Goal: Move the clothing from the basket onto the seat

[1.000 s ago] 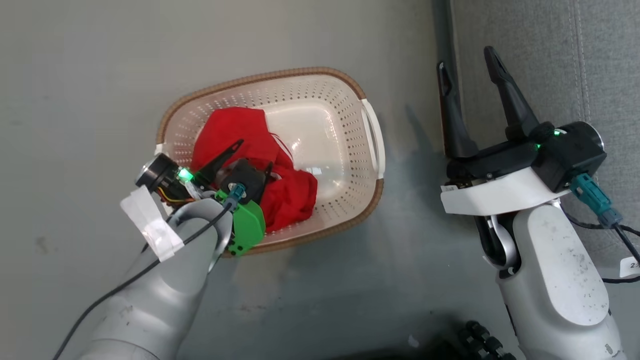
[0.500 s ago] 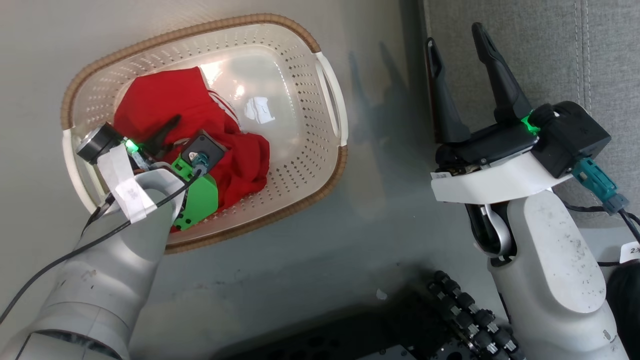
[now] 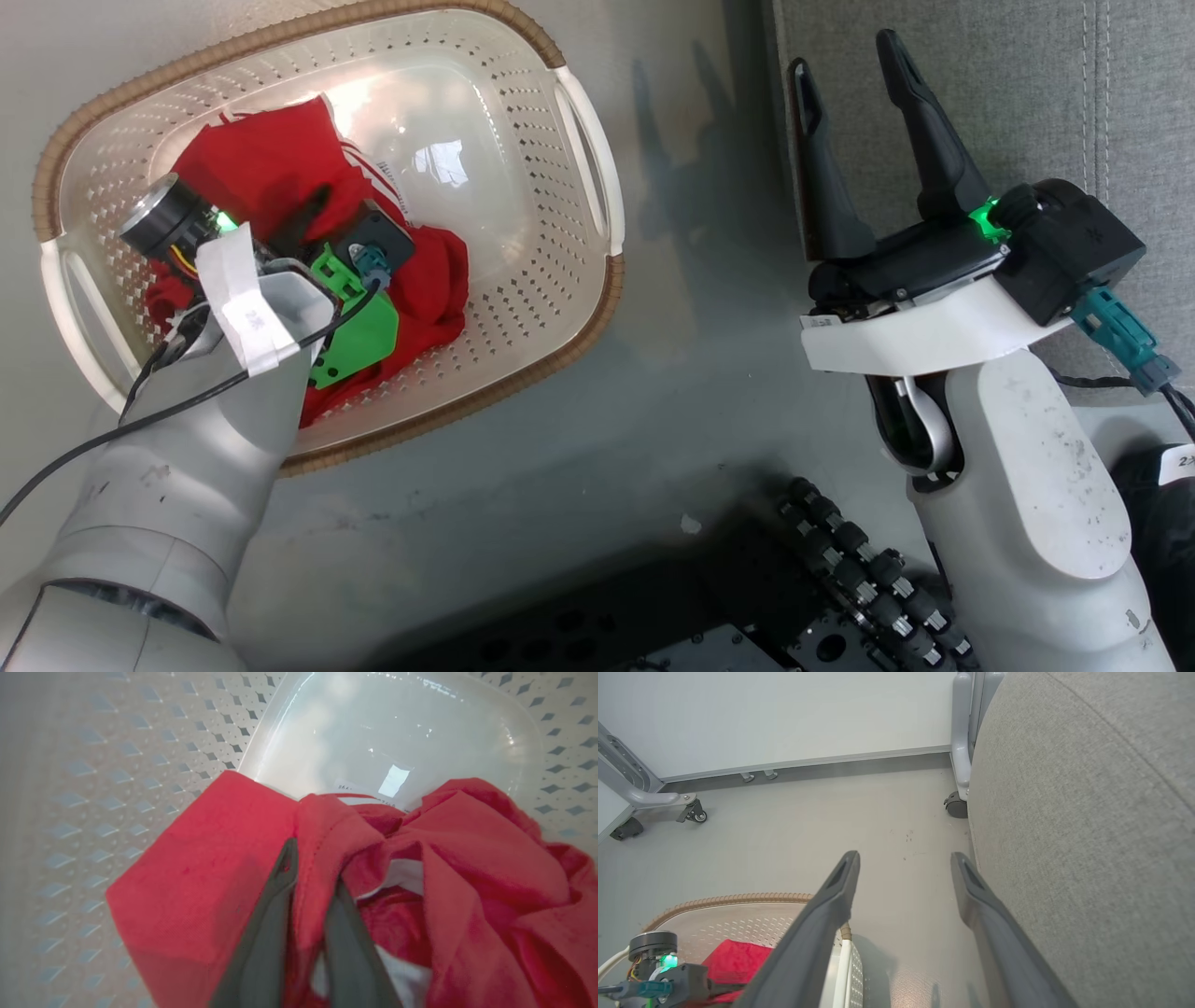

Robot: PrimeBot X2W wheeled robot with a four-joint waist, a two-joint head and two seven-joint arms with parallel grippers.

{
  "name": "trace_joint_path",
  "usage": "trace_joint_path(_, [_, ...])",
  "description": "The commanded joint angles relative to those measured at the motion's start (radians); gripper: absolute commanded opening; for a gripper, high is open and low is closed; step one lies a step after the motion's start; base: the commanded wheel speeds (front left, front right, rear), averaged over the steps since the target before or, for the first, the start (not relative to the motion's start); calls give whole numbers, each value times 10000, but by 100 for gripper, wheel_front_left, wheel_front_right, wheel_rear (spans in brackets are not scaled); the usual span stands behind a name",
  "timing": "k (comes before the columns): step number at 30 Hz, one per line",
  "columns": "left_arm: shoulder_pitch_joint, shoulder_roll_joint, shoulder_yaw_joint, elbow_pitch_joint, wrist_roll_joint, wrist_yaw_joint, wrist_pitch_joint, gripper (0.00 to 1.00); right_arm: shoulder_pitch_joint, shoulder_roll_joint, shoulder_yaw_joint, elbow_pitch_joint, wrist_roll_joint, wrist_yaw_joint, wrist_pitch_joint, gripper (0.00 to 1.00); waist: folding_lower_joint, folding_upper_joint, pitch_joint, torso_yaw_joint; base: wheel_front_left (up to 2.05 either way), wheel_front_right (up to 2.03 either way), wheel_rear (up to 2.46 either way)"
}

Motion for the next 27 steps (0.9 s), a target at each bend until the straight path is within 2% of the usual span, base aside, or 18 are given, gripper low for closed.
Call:
trace_joint_path(1, [-227,70,13,36,-138,-19,-151,0,-78,-8,-22,-12,-11,1,-30,100,-1,0,-26,35,0,0,0])
trace_joint_path(6, [-2,-110,410,-169,-767,-136,-731,0,41,-8,-97,79,-116,1,-30,100,-1,0,-345,198,0,0,0])
trace_joint_path(11, [527,-346,999,-926,-1675,-481,-991,0,266,-11,-215,162,-286,1,-29,100,-1,0,-914,488,0,0,0])
trace_joint_path(18, [1863,-559,1666,-3599,-2956,-986,-988,0,648,-14,-369,304,-569,1,-31,100,-1,0,-1981,1006,0,0,0])
trace_joint_path(27, [3528,-766,2409,-6339,-3989,-1183,-991,0,1285,-20,-610,542,-873,1,-29,100,-1,0,-3538,1529,0,0,0])
